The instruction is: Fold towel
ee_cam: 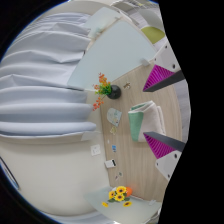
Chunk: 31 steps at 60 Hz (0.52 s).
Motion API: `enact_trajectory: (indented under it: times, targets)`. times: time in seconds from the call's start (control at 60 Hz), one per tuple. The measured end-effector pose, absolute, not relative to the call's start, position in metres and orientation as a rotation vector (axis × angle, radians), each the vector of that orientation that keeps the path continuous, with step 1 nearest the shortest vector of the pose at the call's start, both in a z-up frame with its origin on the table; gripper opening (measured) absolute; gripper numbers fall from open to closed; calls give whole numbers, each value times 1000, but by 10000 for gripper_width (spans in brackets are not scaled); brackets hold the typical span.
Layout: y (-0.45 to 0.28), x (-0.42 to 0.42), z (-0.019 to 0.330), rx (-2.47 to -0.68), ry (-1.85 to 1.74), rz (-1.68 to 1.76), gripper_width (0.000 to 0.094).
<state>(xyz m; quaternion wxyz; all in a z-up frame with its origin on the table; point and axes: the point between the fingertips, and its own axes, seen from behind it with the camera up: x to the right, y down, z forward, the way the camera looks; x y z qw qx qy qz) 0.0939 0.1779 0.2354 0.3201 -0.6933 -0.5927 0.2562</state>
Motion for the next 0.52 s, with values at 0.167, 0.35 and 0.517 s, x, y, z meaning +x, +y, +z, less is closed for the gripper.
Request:
enact_trajectory:
  times: [0.167, 0.35, 0.517]
  targets:
    - [167, 149, 262, -1826, -1537, 651, 852]
    - [163, 153, 269, -1798, -1490, 652, 862]
    - [160, 147, 278, -1745, -1486, 650, 854]
